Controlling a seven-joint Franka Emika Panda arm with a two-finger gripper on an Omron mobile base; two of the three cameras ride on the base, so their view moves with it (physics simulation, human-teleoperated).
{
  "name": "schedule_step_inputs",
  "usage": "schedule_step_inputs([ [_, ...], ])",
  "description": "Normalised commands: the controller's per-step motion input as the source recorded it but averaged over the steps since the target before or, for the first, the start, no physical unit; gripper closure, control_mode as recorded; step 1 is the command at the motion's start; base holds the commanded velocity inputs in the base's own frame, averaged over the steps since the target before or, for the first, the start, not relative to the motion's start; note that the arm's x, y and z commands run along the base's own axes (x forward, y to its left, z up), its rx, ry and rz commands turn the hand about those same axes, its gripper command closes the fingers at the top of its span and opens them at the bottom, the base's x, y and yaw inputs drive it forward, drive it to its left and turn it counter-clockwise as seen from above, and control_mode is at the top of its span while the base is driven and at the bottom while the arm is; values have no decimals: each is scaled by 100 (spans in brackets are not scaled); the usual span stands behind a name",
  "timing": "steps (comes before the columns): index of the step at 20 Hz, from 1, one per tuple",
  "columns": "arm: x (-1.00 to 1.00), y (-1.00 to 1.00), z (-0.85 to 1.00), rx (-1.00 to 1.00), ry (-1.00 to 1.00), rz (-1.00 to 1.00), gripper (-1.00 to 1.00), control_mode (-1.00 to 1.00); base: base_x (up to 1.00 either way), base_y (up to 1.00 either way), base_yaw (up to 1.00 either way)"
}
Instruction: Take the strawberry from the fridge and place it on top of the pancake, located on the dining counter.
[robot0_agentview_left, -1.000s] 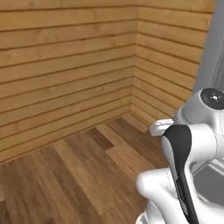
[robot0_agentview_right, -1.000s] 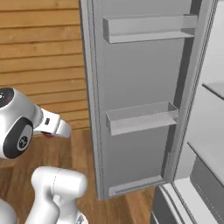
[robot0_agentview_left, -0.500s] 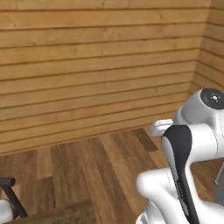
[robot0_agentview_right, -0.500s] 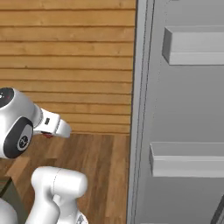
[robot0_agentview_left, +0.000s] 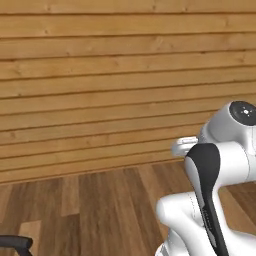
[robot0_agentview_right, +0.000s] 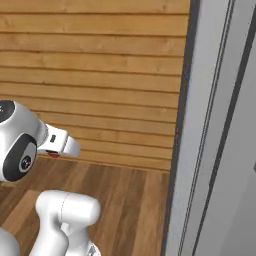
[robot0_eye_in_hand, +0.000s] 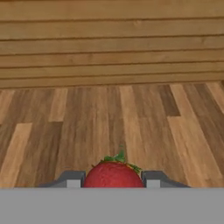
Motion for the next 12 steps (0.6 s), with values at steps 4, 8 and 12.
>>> schedule_step_inputs([
  [4,0,0,0,0,0,0,100,100,100,1,0],
  [8,0,0,0,0,0,0,100,100,100,36,4],
  [12,0,0,0,0,0,0,100,100,100,51,46],
])
